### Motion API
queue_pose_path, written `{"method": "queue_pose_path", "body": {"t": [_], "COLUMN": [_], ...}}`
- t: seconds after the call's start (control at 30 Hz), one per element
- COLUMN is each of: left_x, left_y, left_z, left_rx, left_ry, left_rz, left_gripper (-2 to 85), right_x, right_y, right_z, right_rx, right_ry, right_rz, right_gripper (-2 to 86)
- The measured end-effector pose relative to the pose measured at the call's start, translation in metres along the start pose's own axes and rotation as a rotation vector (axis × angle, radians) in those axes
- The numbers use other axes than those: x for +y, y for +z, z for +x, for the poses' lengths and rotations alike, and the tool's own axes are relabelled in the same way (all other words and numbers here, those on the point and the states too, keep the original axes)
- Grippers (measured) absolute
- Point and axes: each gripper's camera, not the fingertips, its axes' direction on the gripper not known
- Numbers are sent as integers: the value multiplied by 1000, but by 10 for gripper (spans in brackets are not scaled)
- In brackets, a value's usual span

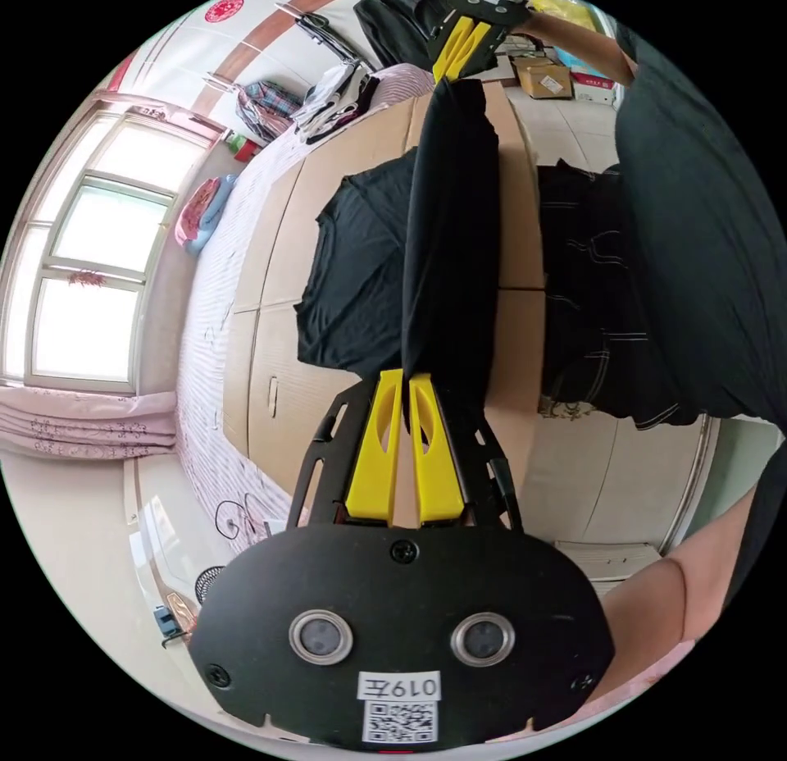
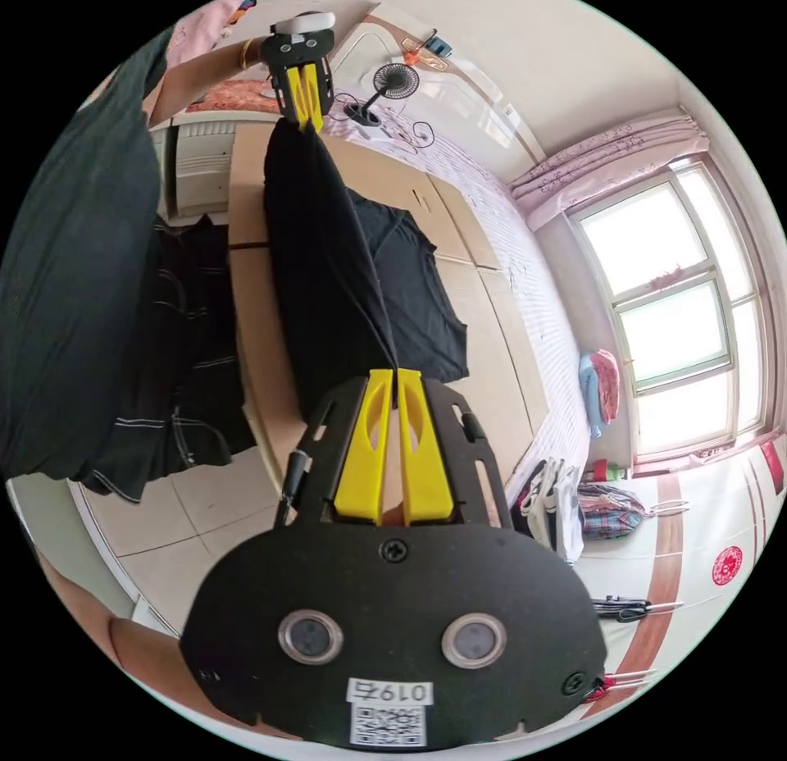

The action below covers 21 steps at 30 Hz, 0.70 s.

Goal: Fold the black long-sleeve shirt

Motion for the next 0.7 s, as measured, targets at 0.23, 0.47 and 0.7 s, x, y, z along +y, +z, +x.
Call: {"method": "queue_pose_path", "body": {"t": [0.23, 0.47, 0.7], "left_x": [-46, -87, -113], "left_y": [139, 294, 359], "left_z": [-188, -299, -356], "left_rx": [258, 521, 538], "left_ry": [-24, -62, -62], "left_rz": [-23, -133, -171], "left_gripper": [9, 10, 11], "right_x": [-39, -60, -67], "right_y": [151, 292, 356], "right_z": [133, 208, 251], "right_rx": [-105, -266, -289], "right_ry": [30, 75, 116], "right_rz": [-72, -165, -169], "right_gripper": [-9, -9, -8]}}
